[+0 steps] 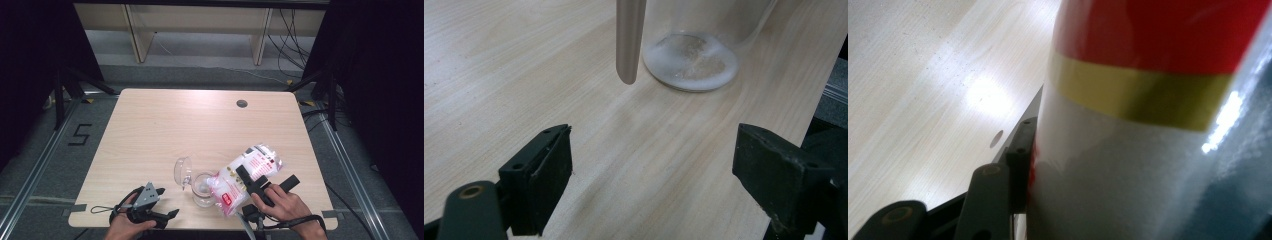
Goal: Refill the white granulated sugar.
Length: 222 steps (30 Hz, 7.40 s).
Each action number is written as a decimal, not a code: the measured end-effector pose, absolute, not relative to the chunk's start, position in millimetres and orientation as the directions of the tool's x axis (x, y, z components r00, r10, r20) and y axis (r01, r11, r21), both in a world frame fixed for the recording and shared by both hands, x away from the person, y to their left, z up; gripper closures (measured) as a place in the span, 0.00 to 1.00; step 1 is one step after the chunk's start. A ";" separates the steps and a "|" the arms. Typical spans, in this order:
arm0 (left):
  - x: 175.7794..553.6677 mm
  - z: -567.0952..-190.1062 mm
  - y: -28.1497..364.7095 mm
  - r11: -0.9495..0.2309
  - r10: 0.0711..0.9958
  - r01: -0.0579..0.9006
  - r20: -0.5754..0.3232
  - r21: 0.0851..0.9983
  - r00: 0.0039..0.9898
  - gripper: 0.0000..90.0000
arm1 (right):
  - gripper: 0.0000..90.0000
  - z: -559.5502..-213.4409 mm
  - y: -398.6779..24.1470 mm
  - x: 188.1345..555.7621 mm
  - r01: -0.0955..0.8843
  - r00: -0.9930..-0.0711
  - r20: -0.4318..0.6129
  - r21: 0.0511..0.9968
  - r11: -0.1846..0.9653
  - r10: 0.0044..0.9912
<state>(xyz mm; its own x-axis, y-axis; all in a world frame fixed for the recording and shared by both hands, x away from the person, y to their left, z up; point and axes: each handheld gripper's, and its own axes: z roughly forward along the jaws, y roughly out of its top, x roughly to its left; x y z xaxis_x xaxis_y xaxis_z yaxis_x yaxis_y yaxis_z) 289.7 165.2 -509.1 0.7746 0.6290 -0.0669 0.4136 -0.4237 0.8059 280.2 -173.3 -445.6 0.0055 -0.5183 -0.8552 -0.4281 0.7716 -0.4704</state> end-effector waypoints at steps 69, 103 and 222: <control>290.9 -507.3 167.8 -0.458 0.618 0.389 -0.029 0.799 0.786 0.18 | 0.63 -436.4 -168.8 281.7 -0.423 0.012 -0.824 -0.518 0.743 -0.567; 290.1 -509.2 165.7 -0.422 0.630 0.403 -0.056 0.812 0.775 0.18 | 0.64 -437.2 -171.5 281.7 -0.427 0.004 -0.848 -0.481 0.766 -0.530; 289.9 -506.3 170.3 -0.450 0.634 0.399 -0.028 0.799 0.773 0.18 | 0.65 -428.1 -172.7 276.7 -0.406 0.020 -0.816 -0.535 0.741 -0.577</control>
<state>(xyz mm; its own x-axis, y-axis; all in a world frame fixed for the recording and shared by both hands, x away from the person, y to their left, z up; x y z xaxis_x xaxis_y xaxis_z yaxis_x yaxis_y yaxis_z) 289.9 170.3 -506.3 0.7730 0.6338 -0.0284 0.3986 -0.4503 0.7990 276.7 -172.7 -428.1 0.0205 -0.5775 -0.8162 -0.4059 0.7412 -0.5346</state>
